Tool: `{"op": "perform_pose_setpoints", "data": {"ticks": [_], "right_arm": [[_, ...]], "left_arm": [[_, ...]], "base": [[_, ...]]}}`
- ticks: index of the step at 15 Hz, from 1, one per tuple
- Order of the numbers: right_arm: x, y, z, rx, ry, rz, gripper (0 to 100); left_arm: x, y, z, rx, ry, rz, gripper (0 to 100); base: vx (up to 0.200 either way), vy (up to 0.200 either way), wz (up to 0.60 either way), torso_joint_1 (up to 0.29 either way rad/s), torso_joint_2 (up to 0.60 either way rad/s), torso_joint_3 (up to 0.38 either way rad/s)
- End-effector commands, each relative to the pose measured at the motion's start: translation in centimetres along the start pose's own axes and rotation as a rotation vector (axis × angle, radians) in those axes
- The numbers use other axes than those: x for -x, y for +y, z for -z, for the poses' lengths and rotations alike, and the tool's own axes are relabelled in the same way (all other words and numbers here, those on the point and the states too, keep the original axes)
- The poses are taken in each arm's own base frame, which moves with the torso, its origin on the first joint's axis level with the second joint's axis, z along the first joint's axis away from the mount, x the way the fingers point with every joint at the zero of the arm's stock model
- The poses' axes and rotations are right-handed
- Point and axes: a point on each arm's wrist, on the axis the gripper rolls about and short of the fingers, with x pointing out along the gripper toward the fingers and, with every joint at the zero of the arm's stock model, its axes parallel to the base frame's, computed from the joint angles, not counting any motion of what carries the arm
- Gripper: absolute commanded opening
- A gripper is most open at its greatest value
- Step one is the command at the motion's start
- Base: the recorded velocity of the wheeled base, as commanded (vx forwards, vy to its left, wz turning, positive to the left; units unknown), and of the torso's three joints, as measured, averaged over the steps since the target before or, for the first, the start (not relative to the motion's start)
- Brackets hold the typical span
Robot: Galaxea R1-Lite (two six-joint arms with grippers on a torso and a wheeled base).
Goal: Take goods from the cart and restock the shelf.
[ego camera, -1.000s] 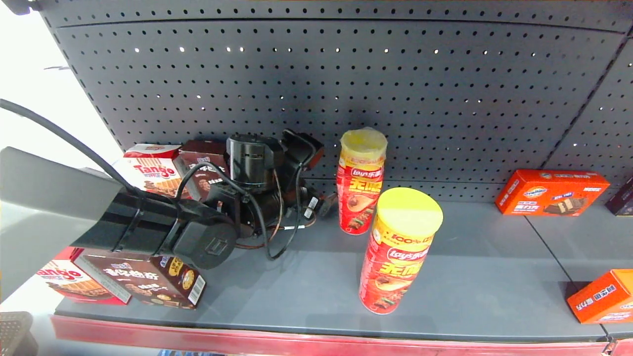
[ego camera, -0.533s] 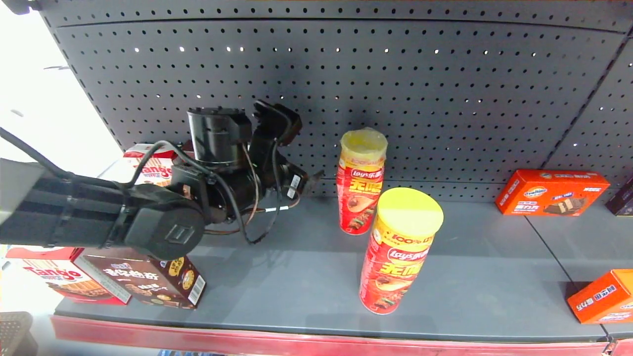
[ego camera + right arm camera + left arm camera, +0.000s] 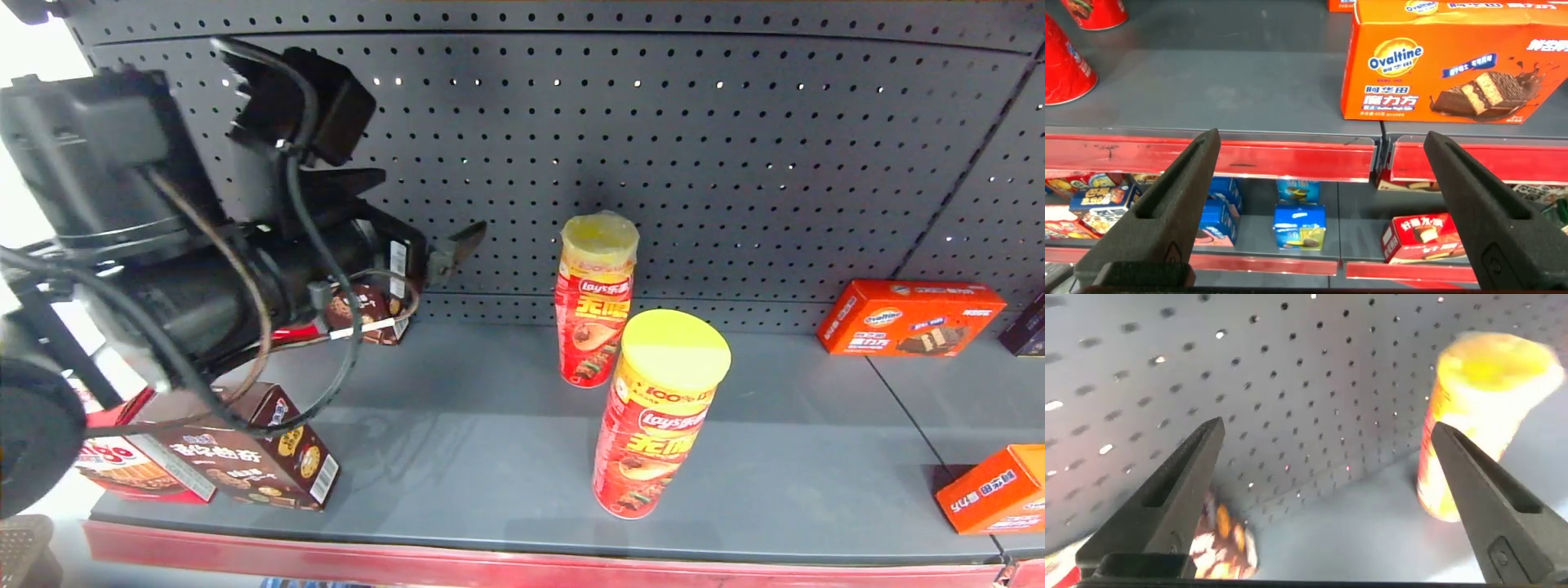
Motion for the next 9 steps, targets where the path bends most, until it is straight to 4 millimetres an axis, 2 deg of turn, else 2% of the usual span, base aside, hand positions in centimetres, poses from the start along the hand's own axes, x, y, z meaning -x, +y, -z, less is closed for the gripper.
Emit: {"op": "perform_pose_setpoints", "data": {"ticks": [1, 2, 3, 4, 5, 6, 9], "right_arm": [[0.0, 0.0, 0.0, 0.001, 0.001, 0.000, 100], [0.0, 0.0, 0.0, -0.001, 0.001, 0.000, 100], [0.0, 0.0, 0.0, -0.001, 0.000, 0.000, 100], [0.0, 0.0, 0.0, -0.001, 0.001, 0.000, 100], [0.0, 0.0, 0.0, 0.001, 0.000, 0.000, 100], [0.0, 0.0, 0.0, -0.001, 0.000, 0.000, 100], [0.0, 0.0, 0.0, 0.001, 0.000, 0.000, 100]], "left_arm": [[14.1, 2.1, -2.1, 0.023, -0.177, -0.050, 100], [18.1, 2.5, -2.0, 0.027, -0.213, -0.060, 100], [20.5, 2.8, -1.9, 0.028, -0.220, -0.062, 100], [24.0, 3.1, -1.3, 0.026, -0.203, -0.074, 100], [26.5, 3.1, -0.4, 0.021, -0.183, -0.115, 100], [28.1, 3.0, 0.2, 0.014, -0.165, -0.185, 100], [29.8, 1.4, 3.4, 0.027, -0.098, -0.279, 100]], "base": [[0.000, 0.000, 0.00, 0.000, 0.00, 0.000], [0.000, 0.000, 0.00, 0.000, 0.00, 0.000], [0.000, 0.000, 0.00, 0.000, 0.00, 0.000], [0.000, 0.000, 0.00, 0.000, 0.00, 0.000], [0.000, 0.000, 0.00, 0.000, 0.00, 0.000], [0.000, 0.000, 0.00, 0.000, 0.00, 0.000], [0.000, 0.000, 0.00, 0.000, 0.00, 0.000]]}}
